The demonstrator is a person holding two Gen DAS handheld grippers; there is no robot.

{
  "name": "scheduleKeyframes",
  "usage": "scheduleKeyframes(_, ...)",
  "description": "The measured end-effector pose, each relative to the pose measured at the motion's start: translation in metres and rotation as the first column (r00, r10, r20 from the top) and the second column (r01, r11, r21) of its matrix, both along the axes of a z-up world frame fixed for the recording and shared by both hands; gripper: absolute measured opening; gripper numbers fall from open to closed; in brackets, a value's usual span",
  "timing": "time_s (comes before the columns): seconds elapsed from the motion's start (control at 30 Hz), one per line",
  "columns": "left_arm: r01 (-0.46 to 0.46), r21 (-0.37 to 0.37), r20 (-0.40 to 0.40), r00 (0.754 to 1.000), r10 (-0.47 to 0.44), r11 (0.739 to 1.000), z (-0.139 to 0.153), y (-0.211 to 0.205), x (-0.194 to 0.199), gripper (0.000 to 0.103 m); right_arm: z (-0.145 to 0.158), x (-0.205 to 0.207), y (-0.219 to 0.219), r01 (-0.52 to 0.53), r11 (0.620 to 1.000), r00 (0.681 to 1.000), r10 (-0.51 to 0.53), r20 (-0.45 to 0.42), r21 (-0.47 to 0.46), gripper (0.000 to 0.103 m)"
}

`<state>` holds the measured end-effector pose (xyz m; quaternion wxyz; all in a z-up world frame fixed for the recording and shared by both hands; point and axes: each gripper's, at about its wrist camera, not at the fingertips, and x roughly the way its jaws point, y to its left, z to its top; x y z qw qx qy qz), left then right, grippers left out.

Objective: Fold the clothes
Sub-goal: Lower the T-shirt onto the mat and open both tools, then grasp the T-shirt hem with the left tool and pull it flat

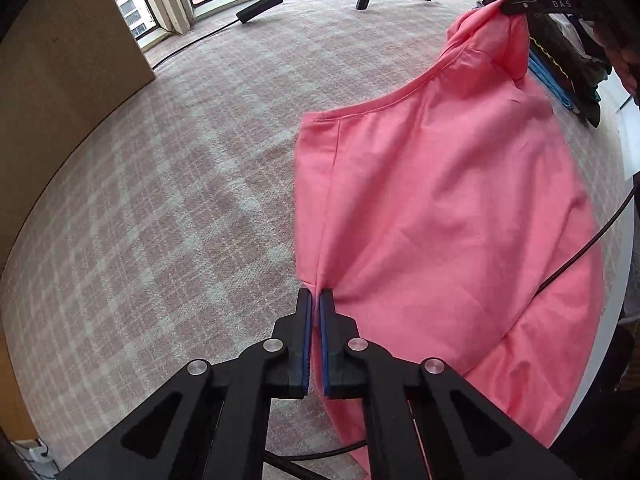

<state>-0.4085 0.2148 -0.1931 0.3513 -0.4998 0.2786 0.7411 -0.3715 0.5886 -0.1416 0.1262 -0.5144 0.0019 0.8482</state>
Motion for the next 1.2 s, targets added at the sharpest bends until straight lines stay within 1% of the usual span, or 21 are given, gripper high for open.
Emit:
scheduleKeyframes(0.13,-0.101,0.073,-0.111,0.988,0.108,0.992,0.068,-0.037,-0.018,0.003,0.044,0.023,-0.015,-0.033,0.999,0.993,0.032,-0.117,0.0,0.002)
scheduleKeyframes(0.23,-0.162,0.111,-0.229,0.956,0.184,0.98,0.132,-0.072,-0.052,0.003,0.081,0.022,-0.03,-0.073,0.997,0.975,0.07,-0.211,-0.007,0.002)
scheduleKeyframes(0.3,-0.178,0.093,-0.323,0.925,0.199,0.98,0.156,-0.075,-0.083,0.003,0.098,0.006,-0.037,-0.091,0.996,0.964,0.089,-0.25,0.002,0.002)
scheduleKeyframes(0.37,-0.203,0.074,-0.388,0.896,0.216,0.976,0.164,-0.065,-0.122,0.003,0.106,-0.031,-0.044,-0.095,0.995,0.957,0.103,-0.273,0.041,0.002)
scheduleKeyframes(0.4,-0.223,0.061,-0.402,0.887,0.229,0.973,0.161,-0.058,-0.143,0.003,0.105,-0.056,-0.048,-0.091,0.994,0.956,0.106,-0.273,0.065,0.002)
scheduleKeyframes(0.47,-0.281,0.017,-0.417,0.87,0.262,0.96,0.146,-0.044,-0.184,0.013,0.09,-0.112,-0.051,-0.099,0.992,0.967,0.114,-0.227,0.075,0.004)
scheduleKeyframes(0.5,-0.32,-0.02,-0.422,0.861,0.283,0.947,0.135,-0.038,-0.204,0.015,0.078,-0.135,-0.049,-0.097,0.994,0.978,0.104,-0.178,0.048,0.007)
scheduleKeyframes(0.53,-0.347,-0.044,-0.416,0.859,0.299,0.937,0.128,-0.04,-0.215,0.015,0.066,-0.155,-0.047,-0.09,0.996,0.987,0.093,-0.13,0.025,0.015)
scheduleKeyframes(0.57,-0.372,-0.067,-0.408,0.857,0.315,0.926,0.121,-0.043,-0.224,0.015,0.057,-0.163,-0.045,-0.078,0.997,0.992,0.079,-0.093,0.013,0.019)
scheduleKeyframes(0.63,-0.369,-0.038,-0.383,0.864,0.328,0.928,0.125,-0.064,-0.216,0.015,0.052,-0.154,-0.044,-0.08,0.996,0.993,0.076,-0.094,-0.039,0.019)
scheduleKeyframes(0.7,-0.325,0.01,-0.35,0.885,0.308,0.946,0.135,-0.09,-0.187,0.015,0.055,-0.119,-0.045,-0.093,0.991,0.987,0.08,-0.138,-0.091,0.022)
scheduleKeyframes(0.73,-0.288,0.031,-0.331,0.9,0.282,0.957,0.139,-0.103,-0.166,0.015,0.057,-0.097,-0.046,-0.109,0.987,0.985,0.091,-0.149,-0.121,0.027)
scheduleKeyframes(0.77,-0.26,0.029,-0.333,0.908,0.255,0.965,0.142,-0.117,-0.144,0.017,0.059,-0.073,-0.047,-0.136,0.979,0.981,0.112,-0.158,-0.152,0.028)
scheduleKeyframes(0.87,-0.183,0.011,-0.351,0.92,0.175,0.983,0.152,-0.162,-0.078,0.018,0.066,0.011,-0.053,-0.171,0.963,0.975,0.135,-0.175,-0.209,0.028)
scheduleKeyframes(0.93,-0.19,0.015,-0.326,0.927,0.185,0.982,0.16,-0.195,-0.039,0.019,0.077,0.07,-0.051,-0.157,0.952,0.974,0.105,-0.2,-0.264,0.028)
scheduleKeyframes(0.97,-0.187,0.031,-0.278,0.942,0.188,0.982,0.153,-0.202,-0.024,0.021,0.083,0.098,-0.049,-0.148,0.943,0.973,0.084,-0.214,-0.3,0.029)
scheduleKeyframes(1.0,-0.183,0.051,-0.222,0.956,0.19,0.982,0.143,-0.207,-0.009,0.023,0.087,0.125,-0.049,-0.145,0.93,0.97,0.067,-0.232,-0.339,0.033)
scheduleKeyframes(1.03,-0.179,0.071,-0.166,0.968,0.189,0.981,0.133,-0.213,0.005,0.028,0.085,0.147,-0.051,-0.14,0.92,0.968,0.049,-0.247,-0.366,0.052)
scheduleKeyframes(1.07,-0.177,0.091,-0.109,0.976,0.187,0.98,0.124,-0.218,0.019,0.028,0.078,0.167,-0.058,-0.122,0.925,0.968,0.03,-0.25,-0.36,0.076)
scheduleKeyframes(1.1,-0.176,0.111,-0.052,0.982,0.183,0.978,0.114,-0.224,0.033,0.028,0.065,0.18,-0.07,-0.098,0.944,0.973,0.024,-0.23,-0.315,0.081)
scheduleKeyframes(1.2,-0.106,0.092,0.048,0.994,0.102,0.99,0.069,-0.199,0.075,0.028,0.012,0.204,-0.104,-0.058,0.977,0.991,0.032,-0.13,-0.204,0.081)
